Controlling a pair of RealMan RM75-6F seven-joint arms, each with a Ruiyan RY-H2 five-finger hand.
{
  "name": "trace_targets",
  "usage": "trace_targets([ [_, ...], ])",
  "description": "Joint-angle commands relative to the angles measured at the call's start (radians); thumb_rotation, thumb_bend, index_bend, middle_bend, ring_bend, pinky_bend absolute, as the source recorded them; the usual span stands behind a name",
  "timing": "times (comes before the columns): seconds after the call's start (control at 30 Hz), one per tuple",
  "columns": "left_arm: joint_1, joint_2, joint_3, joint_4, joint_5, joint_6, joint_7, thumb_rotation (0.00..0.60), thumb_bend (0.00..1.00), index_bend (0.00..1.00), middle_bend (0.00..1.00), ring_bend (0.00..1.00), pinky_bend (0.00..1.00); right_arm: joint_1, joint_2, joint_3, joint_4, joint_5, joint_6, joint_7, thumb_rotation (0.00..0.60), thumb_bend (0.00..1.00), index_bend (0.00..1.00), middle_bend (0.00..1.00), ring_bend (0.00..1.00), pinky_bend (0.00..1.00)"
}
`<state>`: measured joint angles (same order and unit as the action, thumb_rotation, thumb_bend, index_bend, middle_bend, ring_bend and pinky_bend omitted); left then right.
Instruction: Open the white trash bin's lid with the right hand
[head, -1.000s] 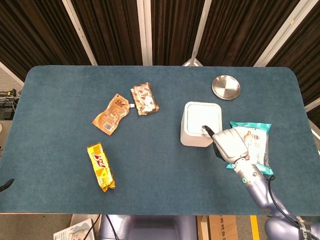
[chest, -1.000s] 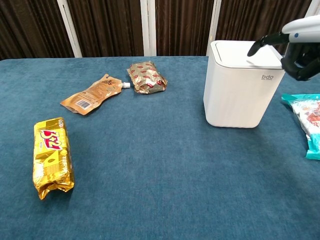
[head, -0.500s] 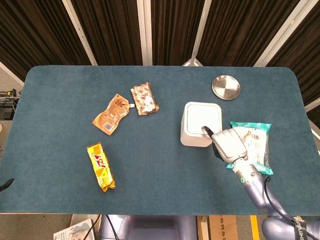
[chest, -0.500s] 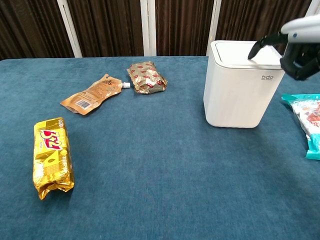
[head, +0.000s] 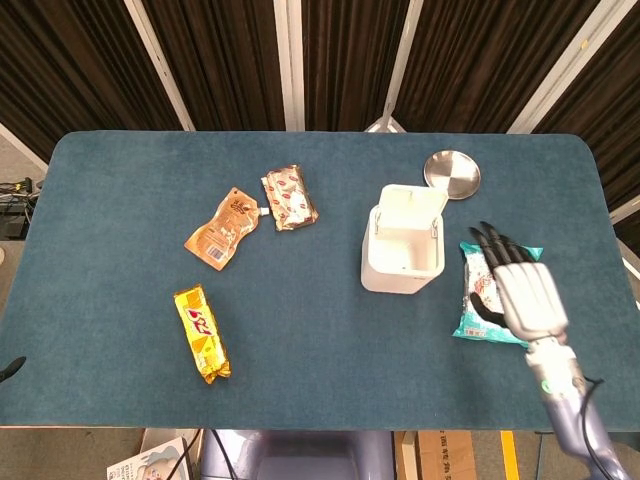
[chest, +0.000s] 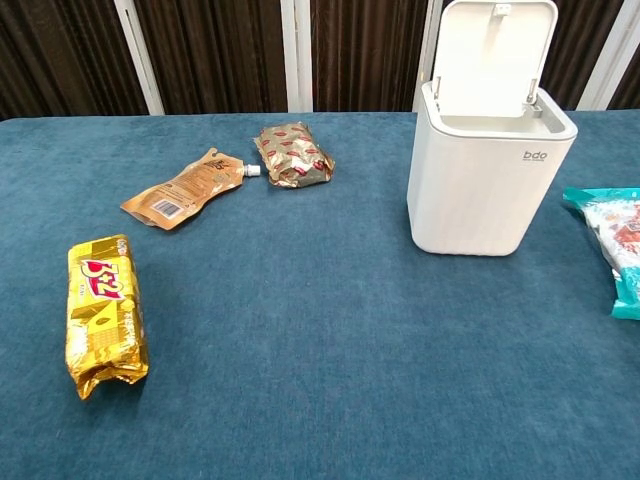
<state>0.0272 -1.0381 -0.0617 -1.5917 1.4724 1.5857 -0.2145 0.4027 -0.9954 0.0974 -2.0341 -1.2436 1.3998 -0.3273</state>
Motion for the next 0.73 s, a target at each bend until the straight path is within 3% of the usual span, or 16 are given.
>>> trace_targets([
  [0.03, 0.002, -0.001, -0.002, 0.01, 0.001, 0.005, -0.013, 0.6, 0.0, 0.19, 0.12, 0.0, 0.14, -0.182, -0.152, -0.13, 0.248, -0.196, 0.194, 0.115, 0.6, 0.25, 0.04, 0.01, 0.07, 0.17],
  [0.23, 0.002, -0.002, 0.0, 0.014, 0.012, 0.01, -0.016, 0.6, 0.0, 0.19, 0.12, 0.0, 0.14, -0.25, -0.216, -0.167, 0.39, -0.284, 0.248, 0.154, 0.6, 0.25, 0.04, 0.01, 0.06, 0.12],
  [0.37, 0.002, -0.002, 0.004, 0.012, 0.017, 0.01, -0.007, 0.6, 0.0, 0.19, 0.12, 0.0, 0.14, -0.261, -0.241, -0.157, 0.444, -0.282, 0.233, 0.159, 0.6, 0.25, 0.04, 0.01, 0.05, 0.09],
  [0.73, -0.01, -0.006, 0.003, 0.003, 0.009, -0.015, 0.026, 0.6, 0.0, 0.19, 0.12, 0.0, 0.14, -0.291, -0.225, -0.123, 0.438, -0.276, 0.224, 0.174, 0.6, 0.25, 0.04, 0.01, 0.05, 0.09],
])
